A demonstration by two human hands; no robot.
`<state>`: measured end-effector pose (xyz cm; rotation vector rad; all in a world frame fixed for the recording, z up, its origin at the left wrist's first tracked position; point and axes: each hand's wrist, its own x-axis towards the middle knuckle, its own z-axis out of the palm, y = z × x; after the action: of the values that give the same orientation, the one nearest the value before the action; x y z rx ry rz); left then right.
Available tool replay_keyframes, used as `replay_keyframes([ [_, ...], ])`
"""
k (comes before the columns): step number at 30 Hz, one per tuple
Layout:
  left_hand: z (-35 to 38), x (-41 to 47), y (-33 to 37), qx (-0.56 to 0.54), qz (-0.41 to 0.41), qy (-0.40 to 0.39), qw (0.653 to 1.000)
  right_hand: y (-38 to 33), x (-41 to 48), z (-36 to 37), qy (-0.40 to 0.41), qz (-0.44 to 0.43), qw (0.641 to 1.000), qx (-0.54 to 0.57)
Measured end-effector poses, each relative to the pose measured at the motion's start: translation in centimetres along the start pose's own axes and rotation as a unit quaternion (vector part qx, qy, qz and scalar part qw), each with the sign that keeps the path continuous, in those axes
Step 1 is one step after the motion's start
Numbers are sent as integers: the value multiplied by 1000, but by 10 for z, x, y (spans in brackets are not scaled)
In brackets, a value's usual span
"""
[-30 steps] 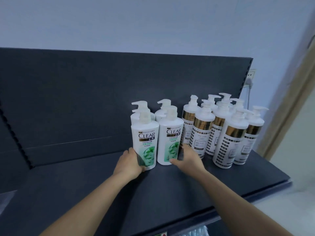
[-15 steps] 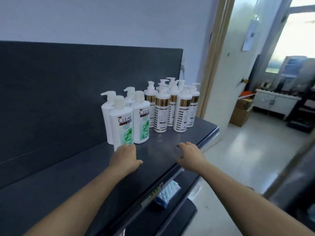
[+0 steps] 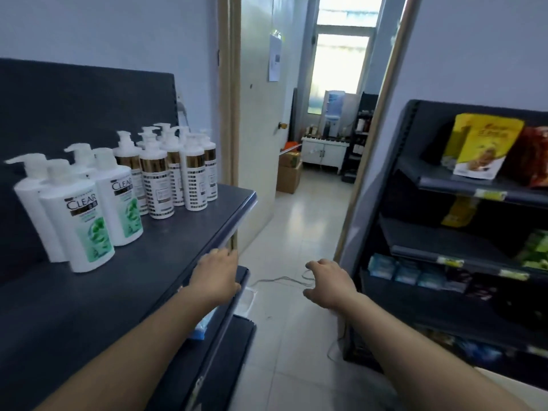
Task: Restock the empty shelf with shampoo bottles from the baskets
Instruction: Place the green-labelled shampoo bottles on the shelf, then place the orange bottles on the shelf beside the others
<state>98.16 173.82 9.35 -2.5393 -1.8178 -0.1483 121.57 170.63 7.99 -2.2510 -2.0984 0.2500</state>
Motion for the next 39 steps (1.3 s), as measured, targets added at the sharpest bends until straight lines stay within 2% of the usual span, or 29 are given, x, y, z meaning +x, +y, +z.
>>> replay_keyframes([
  [10,31,-18,160,-15,139,-49,989,140,-120,11,-12,142,990,2],
  [22,74,-91,361,-42,307,-98,946,287,-309,41,-27,301,953,34],
  [31,115,-146,475,-42,427,-154,890,343,-417,86,-42,406,909,90],
  [39,157,-180,542,-22,496,-218,840,369,-461,125,-75,487,858,144],
])
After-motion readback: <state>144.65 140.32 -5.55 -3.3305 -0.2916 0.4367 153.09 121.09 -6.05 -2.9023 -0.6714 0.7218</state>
